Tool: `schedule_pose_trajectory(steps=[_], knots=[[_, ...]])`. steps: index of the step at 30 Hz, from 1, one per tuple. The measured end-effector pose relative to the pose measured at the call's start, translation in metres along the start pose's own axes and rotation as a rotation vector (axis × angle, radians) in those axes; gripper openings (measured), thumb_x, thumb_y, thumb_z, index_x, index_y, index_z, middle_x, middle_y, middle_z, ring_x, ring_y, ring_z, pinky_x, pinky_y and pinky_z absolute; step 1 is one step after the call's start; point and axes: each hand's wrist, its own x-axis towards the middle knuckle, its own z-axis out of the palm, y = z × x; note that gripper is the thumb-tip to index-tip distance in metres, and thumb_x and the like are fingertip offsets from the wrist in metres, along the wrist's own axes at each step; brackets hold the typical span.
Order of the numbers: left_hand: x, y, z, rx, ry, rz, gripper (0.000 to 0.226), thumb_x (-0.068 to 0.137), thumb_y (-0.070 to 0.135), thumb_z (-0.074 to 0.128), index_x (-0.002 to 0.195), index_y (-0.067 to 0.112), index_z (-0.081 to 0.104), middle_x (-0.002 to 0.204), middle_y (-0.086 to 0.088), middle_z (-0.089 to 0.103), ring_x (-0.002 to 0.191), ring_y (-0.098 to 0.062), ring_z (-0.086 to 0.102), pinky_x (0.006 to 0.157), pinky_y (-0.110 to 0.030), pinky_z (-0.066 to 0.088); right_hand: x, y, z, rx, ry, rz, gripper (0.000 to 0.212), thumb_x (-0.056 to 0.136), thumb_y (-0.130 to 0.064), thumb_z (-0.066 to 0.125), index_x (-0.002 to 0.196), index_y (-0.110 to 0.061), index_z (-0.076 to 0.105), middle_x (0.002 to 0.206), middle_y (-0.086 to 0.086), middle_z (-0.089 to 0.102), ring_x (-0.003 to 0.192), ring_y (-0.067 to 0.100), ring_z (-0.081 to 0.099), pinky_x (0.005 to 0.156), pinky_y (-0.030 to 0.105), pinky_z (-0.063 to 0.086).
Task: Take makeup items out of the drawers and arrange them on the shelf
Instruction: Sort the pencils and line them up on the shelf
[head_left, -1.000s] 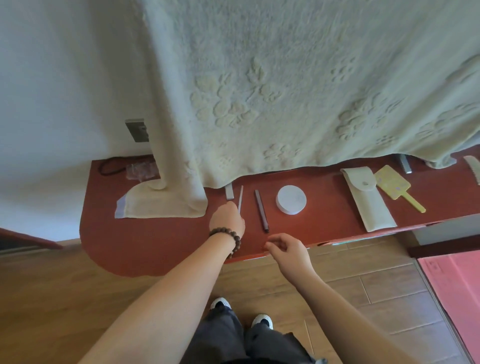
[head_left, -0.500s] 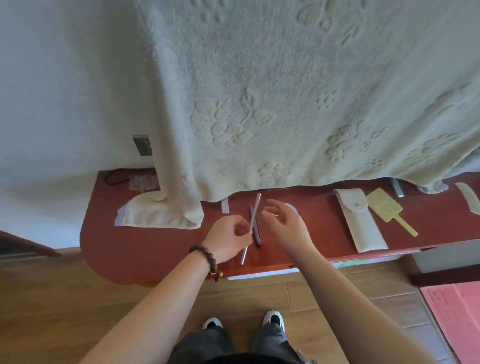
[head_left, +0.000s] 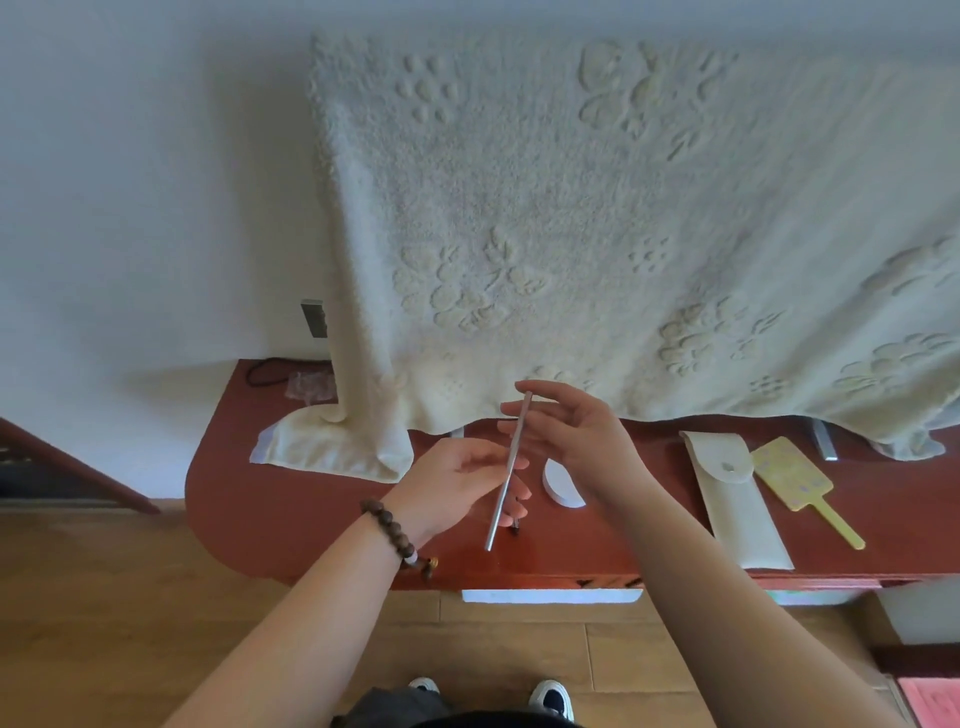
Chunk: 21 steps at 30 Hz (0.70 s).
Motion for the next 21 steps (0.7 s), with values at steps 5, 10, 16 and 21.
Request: schedule_pose_trajectory(steps=[5, 10, 16, 21], knots=[[0.006, -0.002, 0.007, 0.033, 0.043, -0.018, 0.014, 0.094, 0.006, 0.055, 0.100, 0.001, 0.067, 0.088, -0.022, 0.072, 0.082, -0.029, 0.073, 0.078, -0.043, 0.059, 0.004, -0.002, -0.006, 0.013, -0.006, 0.021, 0.026, 0.091, 0.010, 0.050, 0.110, -0.003, 0.063, 0.091, 0.017, 0.071, 0.086, 0.027, 0.072, 0.075, 0.032, 0.059], [0.010, -0.001, 0.011, 0.048, 0.089, -0.019, 0.014, 0.095, 0.006, 0.054, 0.100, 0.001, 0.066, 0.087, -0.022, 0.072, 0.080, -0.029, 0.073, 0.075, -0.041, 0.060, 0.015, -0.002, -0.011, 0.001, 0.019, 0.020, 0.024, 0.089, 0.011, 0.054, 0.106, -0.001, 0.064, 0.088, 0.019, 0.072, 0.084, 0.029, 0.072, 0.073, 0.032, 0.059], [-0.001, -0.004, 0.006, 0.220, 0.128, -0.068, 0.013, 0.093, 0.006, 0.054, 0.095, 0.001, 0.067, 0.084, -0.017, 0.073, 0.075, -0.023, 0.073, 0.068, -0.033, 0.060, 0.030, -0.001, -0.014, 0.131, 0.126, -0.012, 0.019, 0.090, 0.008, 0.053, 0.105, 0.000, 0.063, 0.084, 0.016, 0.071, 0.079, 0.026, 0.072, 0.072, 0.030, 0.059], [-0.007, -0.040, 0.005, 0.174, 0.229, -0.175, 0.011, 0.090, 0.008, 0.060, 0.097, 0.003, 0.065, 0.084, -0.011, 0.074, 0.075, -0.019, 0.074, 0.075, -0.043, 0.059, 0.049, -0.011, -0.038, 0.021, 0.156, 0.001, 0.020, 0.089, 0.007, 0.056, 0.106, -0.001, 0.063, 0.086, 0.017, 0.071, 0.076, 0.023, 0.072, 0.070, 0.027, 0.059]])
